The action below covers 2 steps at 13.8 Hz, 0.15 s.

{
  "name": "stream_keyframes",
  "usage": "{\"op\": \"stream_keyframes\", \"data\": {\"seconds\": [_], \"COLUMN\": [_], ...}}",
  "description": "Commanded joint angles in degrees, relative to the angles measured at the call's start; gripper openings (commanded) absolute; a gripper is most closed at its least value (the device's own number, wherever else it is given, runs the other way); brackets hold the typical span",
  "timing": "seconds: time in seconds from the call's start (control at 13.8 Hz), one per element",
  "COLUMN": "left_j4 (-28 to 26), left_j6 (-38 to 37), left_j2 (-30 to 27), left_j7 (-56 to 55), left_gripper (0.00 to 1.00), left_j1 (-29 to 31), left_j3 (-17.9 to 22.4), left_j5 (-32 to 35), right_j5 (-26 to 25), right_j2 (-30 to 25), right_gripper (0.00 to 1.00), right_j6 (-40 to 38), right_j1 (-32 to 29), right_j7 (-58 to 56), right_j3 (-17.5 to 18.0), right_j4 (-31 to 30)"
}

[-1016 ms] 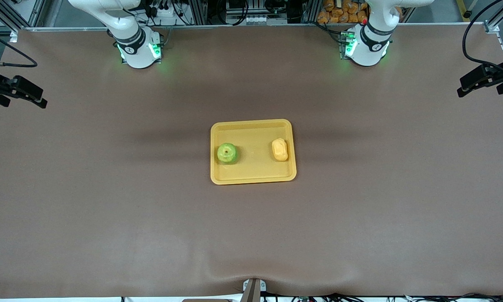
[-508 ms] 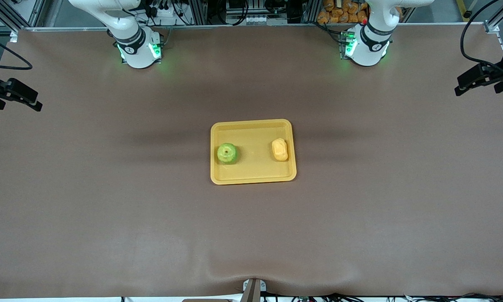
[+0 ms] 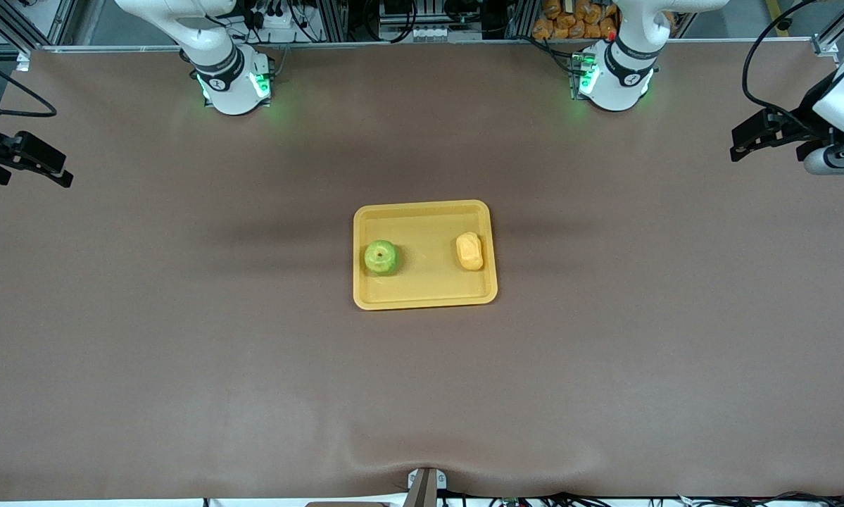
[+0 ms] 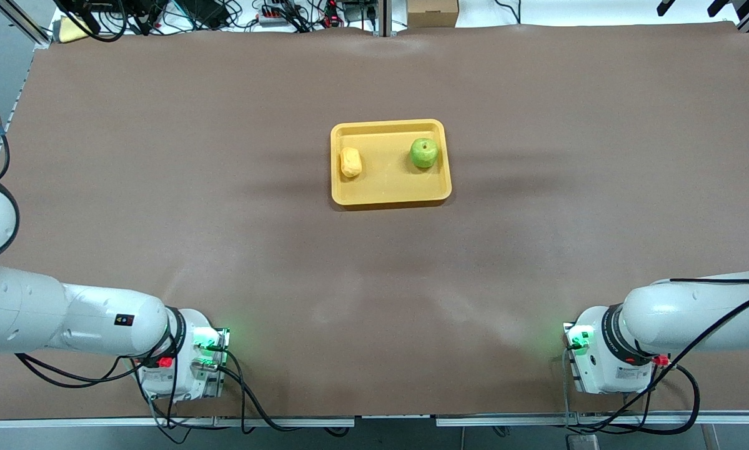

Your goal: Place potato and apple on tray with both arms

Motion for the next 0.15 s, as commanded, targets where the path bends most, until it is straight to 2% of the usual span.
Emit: {"op": "stream_keyframes", "data": {"seconds": [0.0,0.07], "left_j4": [1.03,1.21], "left_j6": [-1.34,-1.77], "left_j2": [-0.04,-0.05], "left_j7": [0.11,-0.07], "left_gripper": [1.00,1.00], "left_j1": [0.34,0.34], "left_j3": [-0.20,-0.20], "left_j5": [-0.98,-0.98], "right_j5": [0.53,0.44], "right_j2": [-0.71,-0.79], "right_gripper": [1.00,1.00], "right_j6": [0.29,0.29], "right_j1": [0.04,0.04], "right_j7": [-0.25,-0.25], "right_j3": [0.24,0.15], "right_j4": [-0.47,-0.47]}}
